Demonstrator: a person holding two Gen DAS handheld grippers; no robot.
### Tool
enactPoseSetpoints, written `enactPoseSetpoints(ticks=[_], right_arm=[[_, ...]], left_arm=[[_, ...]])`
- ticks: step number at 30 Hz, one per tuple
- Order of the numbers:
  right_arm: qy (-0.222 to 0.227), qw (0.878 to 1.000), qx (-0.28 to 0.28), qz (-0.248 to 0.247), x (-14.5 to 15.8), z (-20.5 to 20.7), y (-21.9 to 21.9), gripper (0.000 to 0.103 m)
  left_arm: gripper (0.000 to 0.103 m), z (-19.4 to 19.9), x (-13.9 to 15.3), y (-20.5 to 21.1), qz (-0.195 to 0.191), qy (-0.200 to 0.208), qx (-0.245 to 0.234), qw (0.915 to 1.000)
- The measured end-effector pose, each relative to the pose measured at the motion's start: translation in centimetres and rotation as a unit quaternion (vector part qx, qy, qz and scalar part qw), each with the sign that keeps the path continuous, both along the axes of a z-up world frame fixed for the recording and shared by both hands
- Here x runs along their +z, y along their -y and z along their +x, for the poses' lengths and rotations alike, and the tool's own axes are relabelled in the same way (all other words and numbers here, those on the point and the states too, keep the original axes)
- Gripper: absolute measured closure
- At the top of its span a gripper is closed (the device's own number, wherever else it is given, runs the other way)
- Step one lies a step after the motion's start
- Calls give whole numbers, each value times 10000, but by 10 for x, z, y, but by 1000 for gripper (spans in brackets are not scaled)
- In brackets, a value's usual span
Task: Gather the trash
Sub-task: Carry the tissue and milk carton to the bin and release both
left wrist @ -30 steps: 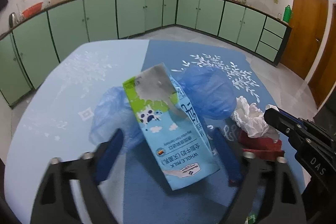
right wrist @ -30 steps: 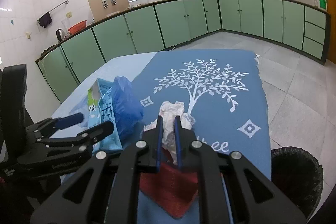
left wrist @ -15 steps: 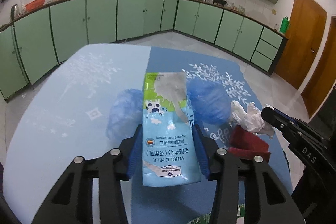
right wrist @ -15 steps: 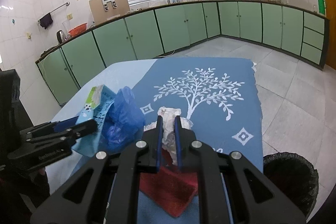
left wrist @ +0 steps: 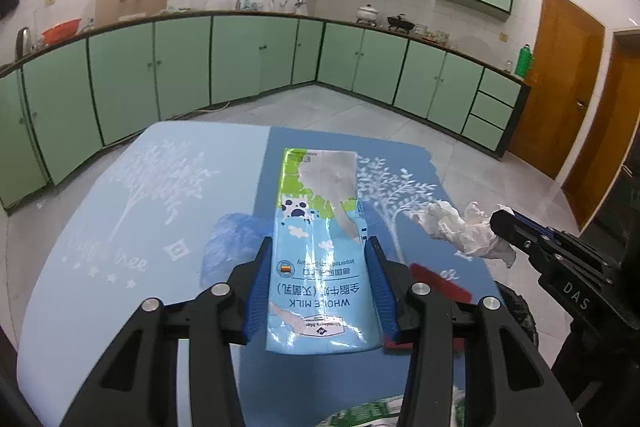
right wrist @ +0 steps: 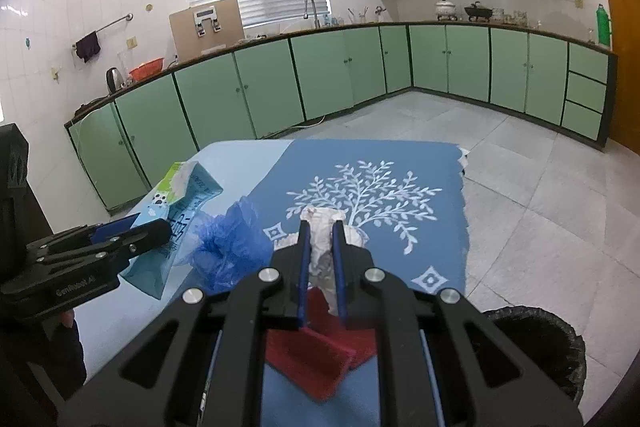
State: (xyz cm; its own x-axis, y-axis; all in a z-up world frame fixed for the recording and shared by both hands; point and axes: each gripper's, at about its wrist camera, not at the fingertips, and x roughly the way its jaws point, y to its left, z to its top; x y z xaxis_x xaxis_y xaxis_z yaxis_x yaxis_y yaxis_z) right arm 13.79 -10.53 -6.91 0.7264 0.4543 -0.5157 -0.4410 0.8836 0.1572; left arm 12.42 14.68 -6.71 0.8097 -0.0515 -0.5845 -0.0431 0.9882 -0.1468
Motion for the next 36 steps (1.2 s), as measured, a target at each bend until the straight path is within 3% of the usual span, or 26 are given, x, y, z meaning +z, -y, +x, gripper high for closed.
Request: enactPoseSetpoints(ticks=[19,36], right_arm=[[270,9954,-914,-70,27,-37,93,93],[98,9774,-2107,-126,0,-69,203,93]], left_arm=[[58,11,16,97,-44,130,-1040,9945],[58,19,-4,210,-83,79,-2074,9782]])
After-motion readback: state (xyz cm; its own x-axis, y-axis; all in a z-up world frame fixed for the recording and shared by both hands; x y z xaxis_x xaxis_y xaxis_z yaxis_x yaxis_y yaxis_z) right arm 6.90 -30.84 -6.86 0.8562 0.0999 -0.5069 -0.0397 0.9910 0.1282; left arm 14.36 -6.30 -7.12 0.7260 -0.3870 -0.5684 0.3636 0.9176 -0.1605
